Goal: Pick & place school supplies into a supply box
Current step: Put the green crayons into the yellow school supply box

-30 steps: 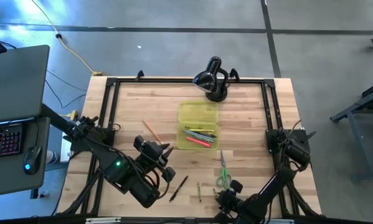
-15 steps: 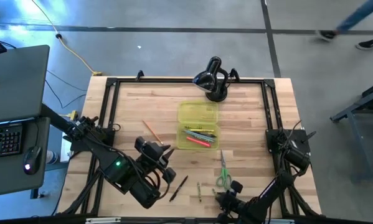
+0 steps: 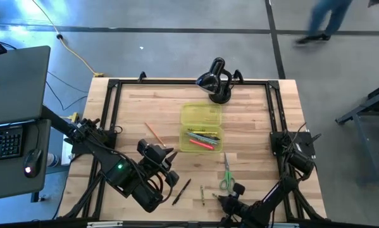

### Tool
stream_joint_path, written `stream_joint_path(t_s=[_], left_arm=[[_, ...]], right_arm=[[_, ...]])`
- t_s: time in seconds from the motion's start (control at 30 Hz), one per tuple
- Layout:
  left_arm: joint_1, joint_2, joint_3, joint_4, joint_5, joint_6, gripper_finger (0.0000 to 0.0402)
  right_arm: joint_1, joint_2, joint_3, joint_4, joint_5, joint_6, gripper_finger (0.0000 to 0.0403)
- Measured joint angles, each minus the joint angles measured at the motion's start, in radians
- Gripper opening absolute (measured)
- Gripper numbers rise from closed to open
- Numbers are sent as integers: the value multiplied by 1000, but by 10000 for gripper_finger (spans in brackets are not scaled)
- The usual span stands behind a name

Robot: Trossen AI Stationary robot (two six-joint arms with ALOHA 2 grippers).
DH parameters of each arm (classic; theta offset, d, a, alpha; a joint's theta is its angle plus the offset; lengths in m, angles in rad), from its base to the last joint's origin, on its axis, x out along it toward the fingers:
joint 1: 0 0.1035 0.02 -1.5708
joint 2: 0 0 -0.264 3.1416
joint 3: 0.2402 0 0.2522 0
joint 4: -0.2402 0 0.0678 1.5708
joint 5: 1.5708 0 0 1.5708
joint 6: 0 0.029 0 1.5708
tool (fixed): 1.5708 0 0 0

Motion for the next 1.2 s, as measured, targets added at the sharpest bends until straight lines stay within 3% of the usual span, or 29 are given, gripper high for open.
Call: stream_joint_path(t_s=[0.23,0.47,0.63,0.83,1.0,1.2], left_arm=[[0,0,1,1,0,0,115],[0,0,1,21,-2,0,115],[0,0,1,21,-6,4,115],[0,0,1,21,14,20,115],[0,0,1,21,50,52,115],[0,0,1,14,47,99,115]], right_arm=[[-10,-68,-6,-43,42,-80,5],[-88,-185,-6,-245,135,-169,4],[-189,-248,-6,-339,231,-299,4],[-370,-290,-6,-368,222,-516,4],[-518,-299,-19,-272,191,-707,4],[-653,-330,-248,247,0,-1055,3]])
